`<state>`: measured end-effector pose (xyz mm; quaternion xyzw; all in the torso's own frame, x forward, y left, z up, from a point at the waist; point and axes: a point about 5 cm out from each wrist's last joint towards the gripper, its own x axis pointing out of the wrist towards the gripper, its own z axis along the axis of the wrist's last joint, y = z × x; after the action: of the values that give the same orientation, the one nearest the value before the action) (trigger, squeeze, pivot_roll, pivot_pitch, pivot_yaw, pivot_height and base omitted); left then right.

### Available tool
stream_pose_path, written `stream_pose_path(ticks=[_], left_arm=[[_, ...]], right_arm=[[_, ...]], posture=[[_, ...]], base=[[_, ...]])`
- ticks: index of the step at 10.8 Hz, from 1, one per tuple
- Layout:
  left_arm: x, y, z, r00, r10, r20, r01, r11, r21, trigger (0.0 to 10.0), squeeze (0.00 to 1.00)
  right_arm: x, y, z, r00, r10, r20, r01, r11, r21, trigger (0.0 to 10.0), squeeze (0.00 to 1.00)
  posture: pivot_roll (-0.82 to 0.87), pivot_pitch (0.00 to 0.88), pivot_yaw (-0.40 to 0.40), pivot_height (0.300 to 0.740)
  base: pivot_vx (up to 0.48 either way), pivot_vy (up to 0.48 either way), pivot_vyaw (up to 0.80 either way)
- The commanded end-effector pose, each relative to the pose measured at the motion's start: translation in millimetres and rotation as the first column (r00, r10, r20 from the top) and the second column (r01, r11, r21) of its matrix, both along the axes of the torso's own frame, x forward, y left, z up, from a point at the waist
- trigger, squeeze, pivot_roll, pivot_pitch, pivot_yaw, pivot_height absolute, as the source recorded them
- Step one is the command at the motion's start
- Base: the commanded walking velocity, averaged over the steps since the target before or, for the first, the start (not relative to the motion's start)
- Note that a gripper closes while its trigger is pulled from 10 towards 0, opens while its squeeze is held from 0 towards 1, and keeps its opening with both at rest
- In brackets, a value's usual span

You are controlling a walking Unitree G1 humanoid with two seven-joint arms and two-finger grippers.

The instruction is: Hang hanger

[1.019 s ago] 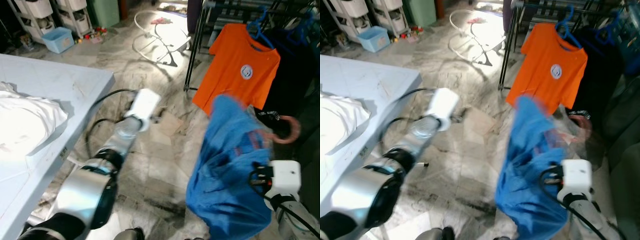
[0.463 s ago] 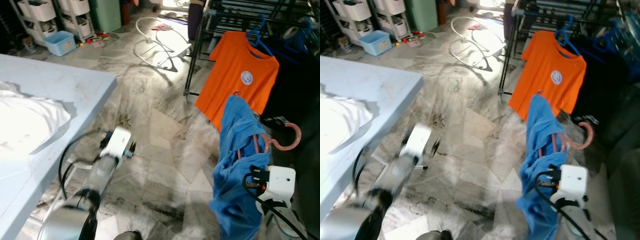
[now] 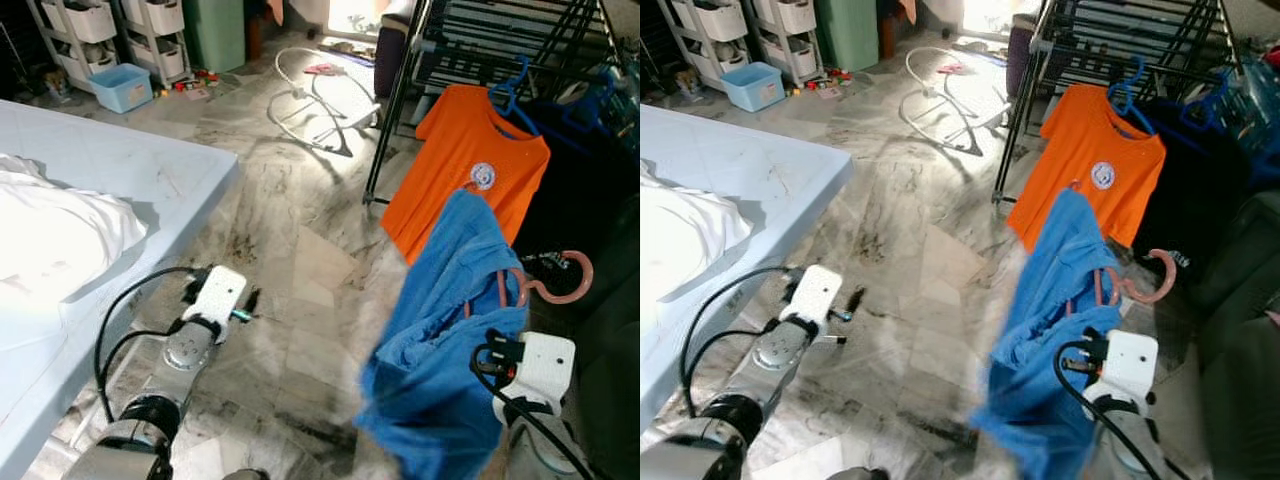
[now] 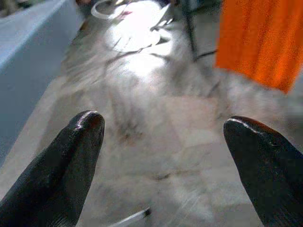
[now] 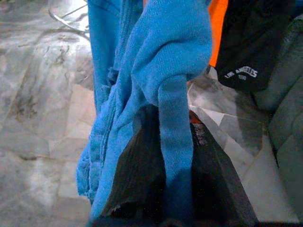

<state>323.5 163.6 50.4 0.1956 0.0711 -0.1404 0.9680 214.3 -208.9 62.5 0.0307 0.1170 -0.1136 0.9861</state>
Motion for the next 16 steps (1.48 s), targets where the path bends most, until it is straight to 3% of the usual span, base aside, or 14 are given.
stream_pose_path(ticks=[1, 4, 7, 10, 16], left_arm=[[-2.9, -14.9, 0.3, 0.997, -0.078, 0.009, 0.078, 0.997, -0.023, 10.0, 0.0], [-6.7, -42.9, -8.4, 0.992, -0.116, -0.057, 0.106, 0.983, -0.147, 10.0, 0.0], [-4.2, -60.6, -5.4, 0.987, -0.148, -0.061, 0.135, 0.974, -0.18, 10.0, 0.0], [-4.8, -78.0, -5.3, 0.978, -0.194, -0.083, 0.173, 0.962, -0.21, 10.0, 0.0], [-7.6, -95.5, -6.0, 0.962, -0.25, -0.107, 0.219, 0.946, -0.239, 10.0, 0.0]], right_arm=[[-1.5, -1.8, 1.8, 0.999, -0.037, 0.034, 0.037, 0.999, 0.014, 0.0, 0.0], [-13.8, 10.5, -5.9, 0.996, -0.079, 0.041, 0.077, 0.996, 0.051, 0.0, 0.0], [-21.4, 5.6, -10.0, 0.991, -0.129, 0.036, 0.128, 0.991, 0.047, 0.0, 0.0], [-20.9, 14.2, -8.1, 0.994, -0.104, 0.042, 0.103, 0.994, 0.018, 0.0, 0.0], [-24.9, 17.0, -5.3, 0.995, -0.087, 0.039, 0.088, 0.996, -0.013, 0.0, 0.0]], posture=[[0.06, 0.043, -0.066, 0.74], [0.04, 0.037, -0.022, 0.74], [0.02, 0.012, -0.026, 0.74], [-0.02, 0.025, -0.014, 0.74], [-0.06, 0.054, -0.004, 0.74]], base=[[0.0, 0.0, 0.0], [0.0, 0.0, 0.0], [0.084, 0.0, 0.0], [0.294, 0.0, 0.0], [0.428, 0.0, 0.0]])
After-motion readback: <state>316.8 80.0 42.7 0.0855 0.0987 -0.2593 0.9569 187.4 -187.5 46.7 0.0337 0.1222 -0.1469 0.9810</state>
